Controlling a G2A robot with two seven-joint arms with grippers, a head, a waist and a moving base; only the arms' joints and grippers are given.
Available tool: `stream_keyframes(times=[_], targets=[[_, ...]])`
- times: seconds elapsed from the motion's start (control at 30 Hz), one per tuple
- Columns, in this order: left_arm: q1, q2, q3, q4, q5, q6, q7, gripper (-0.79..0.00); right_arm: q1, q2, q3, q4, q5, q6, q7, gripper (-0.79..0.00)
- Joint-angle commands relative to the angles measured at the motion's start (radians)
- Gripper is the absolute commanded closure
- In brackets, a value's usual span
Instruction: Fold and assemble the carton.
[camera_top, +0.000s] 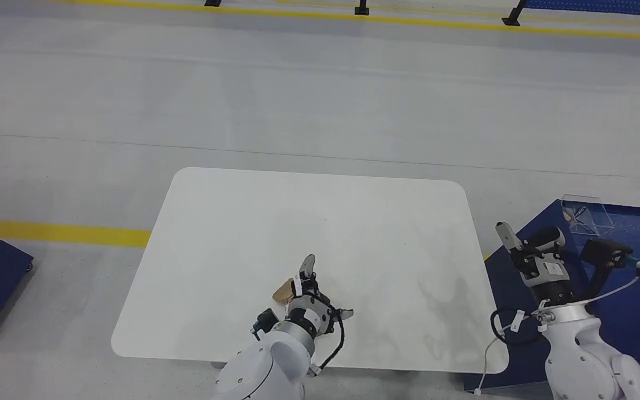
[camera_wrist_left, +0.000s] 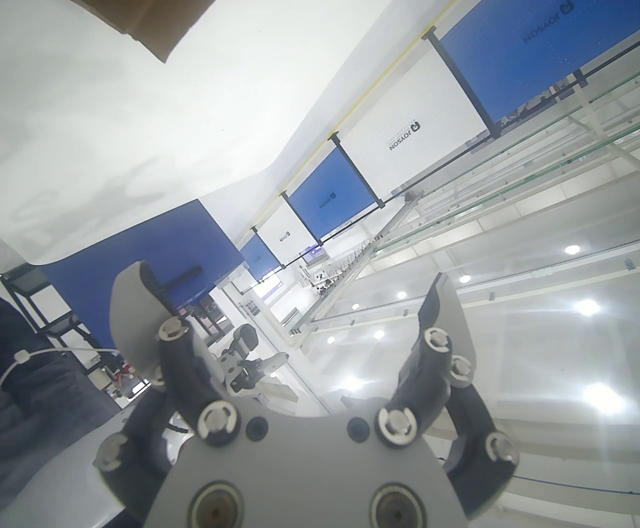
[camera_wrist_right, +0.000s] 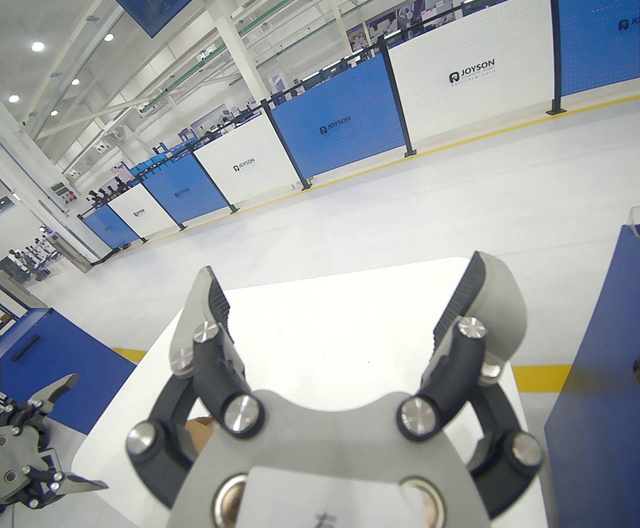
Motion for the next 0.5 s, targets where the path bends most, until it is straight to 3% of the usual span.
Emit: stream_keyframes(times=[0.0, 0.33, 0.47], targets=[[0.000, 0.000, 0.000, 0.000, 0.000, 0.000, 0.000, -0.785, 0.000, 0.000, 0.000, 0.000, 0.000, 0.000, 0.000, -0.785], [-0.001, 0.001, 0.000, -0.001, 0.010, 0.002, -0.004, -0.785, 0.000, 0.000, -0.001, 0.004, 0.001, 0.004, 0.004, -0.785], [-0.007, 0.011, 0.046, -0.045, 0.251, 0.110, 0.011, -0.785, 0.046, 0.002, -0.035, 0.015, -0.015, 0.031, 0.103, -0.785]])
